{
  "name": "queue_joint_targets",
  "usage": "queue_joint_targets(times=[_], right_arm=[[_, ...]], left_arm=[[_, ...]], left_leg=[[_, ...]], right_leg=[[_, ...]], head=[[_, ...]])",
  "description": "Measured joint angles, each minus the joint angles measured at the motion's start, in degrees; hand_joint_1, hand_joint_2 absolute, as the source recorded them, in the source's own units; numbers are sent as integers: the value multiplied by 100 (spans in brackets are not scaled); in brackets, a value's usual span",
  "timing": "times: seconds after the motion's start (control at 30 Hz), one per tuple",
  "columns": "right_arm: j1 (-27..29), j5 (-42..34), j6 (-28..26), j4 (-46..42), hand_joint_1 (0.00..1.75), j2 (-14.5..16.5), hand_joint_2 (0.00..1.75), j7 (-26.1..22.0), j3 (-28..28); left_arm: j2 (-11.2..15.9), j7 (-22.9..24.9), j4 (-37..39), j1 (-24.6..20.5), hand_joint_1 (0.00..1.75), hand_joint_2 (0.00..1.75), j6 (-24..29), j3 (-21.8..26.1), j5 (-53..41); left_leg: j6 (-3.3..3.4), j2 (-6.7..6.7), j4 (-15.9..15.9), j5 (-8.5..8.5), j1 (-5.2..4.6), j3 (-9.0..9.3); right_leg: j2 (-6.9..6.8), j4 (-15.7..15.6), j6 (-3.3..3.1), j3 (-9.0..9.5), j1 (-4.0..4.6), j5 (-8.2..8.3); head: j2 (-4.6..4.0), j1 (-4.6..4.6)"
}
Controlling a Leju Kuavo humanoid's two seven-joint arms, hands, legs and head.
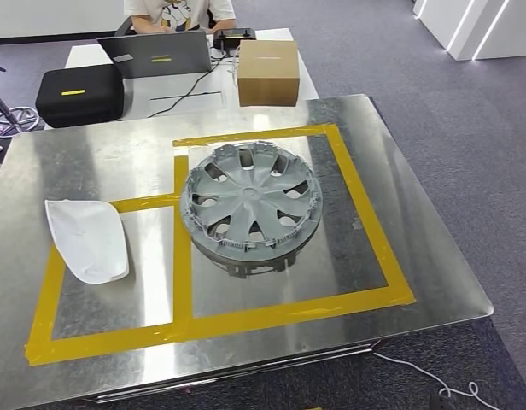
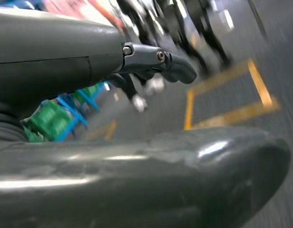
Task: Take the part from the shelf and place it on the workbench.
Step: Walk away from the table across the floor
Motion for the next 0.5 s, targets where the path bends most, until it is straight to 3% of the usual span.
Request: queue_joint_targets(times=[0.17, 0.5], right_arm=[[1, -8, 14, 0, 0, 0, 0, -3, -2], [2, -18, 265, 1, 0, 1, 0, 98, -7]], left_arm=[[-211, -67, 572, -186, 0, 0, 16, 0, 34], [-783, -913, 1629, -591, 0, 0, -523, 34, 354]], left_leg=[[2, 0, 0, 0, 0, 0], [8, 0, 1, 3, -6, -1]], right_leg=[[1, 0, 7, -2, -2, 5], [0, -2, 18, -1, -9, 12]], head=[[0, -1], [0, 1]])
